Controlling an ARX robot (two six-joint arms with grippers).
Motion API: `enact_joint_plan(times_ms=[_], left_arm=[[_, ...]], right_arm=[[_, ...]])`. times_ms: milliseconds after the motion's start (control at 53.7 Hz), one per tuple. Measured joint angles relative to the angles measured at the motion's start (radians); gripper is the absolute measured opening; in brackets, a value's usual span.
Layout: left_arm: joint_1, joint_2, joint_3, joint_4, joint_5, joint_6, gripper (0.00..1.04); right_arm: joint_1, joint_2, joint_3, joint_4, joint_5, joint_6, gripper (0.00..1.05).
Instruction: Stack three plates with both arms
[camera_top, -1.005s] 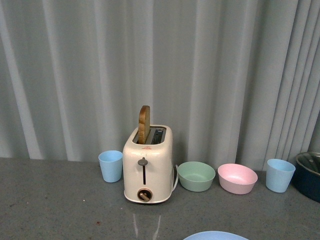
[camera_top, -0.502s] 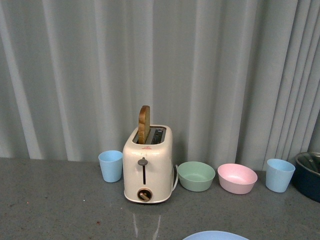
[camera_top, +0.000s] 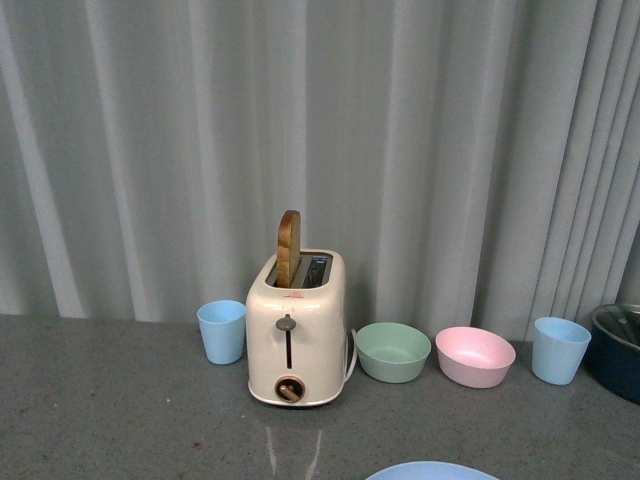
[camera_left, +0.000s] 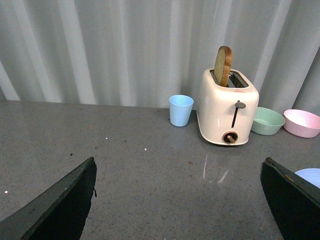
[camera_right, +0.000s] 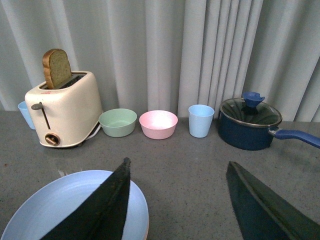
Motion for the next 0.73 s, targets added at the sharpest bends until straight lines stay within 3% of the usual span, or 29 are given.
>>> enact_joint_plan(times_ms=[223, 726], left_arm=[[0.0, 0.0, 0.0, 0.0, 0.0, 0.0, 0.98], [0.0, 0.0, 0.0, 0.0, 0.0, 0.0, 0.98]], right_arm=[[0.0, 0.0, 0.0, 0.0, 0.0, 0.0, 0.99], [0.0, 0.0, 0.0, 0.0, 0.0, 0.0, 0.97]])
